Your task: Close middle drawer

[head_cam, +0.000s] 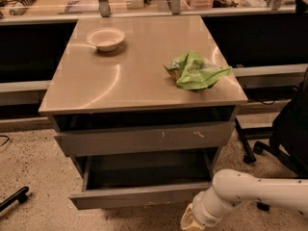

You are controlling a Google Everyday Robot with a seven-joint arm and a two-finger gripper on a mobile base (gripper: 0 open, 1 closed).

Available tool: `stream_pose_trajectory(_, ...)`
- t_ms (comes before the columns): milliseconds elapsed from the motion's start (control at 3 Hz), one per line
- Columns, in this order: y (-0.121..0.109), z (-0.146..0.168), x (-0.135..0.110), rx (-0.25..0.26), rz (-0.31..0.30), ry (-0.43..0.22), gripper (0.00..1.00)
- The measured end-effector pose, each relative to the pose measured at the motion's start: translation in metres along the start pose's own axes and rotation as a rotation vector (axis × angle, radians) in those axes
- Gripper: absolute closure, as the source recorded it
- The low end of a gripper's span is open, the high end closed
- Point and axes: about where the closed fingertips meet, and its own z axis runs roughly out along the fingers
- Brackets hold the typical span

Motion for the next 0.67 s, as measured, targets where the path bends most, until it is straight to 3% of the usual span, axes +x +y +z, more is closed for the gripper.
stream_pose_trajectory(333, 0.0003, -0.0001, -0.0003, 0.0, 0.0, 0.0, 1.0)
stream_pose_trajectory(667, -0.0006, 0.0033, 0.003, 0.035, -0.052, 0.013, 1.0)
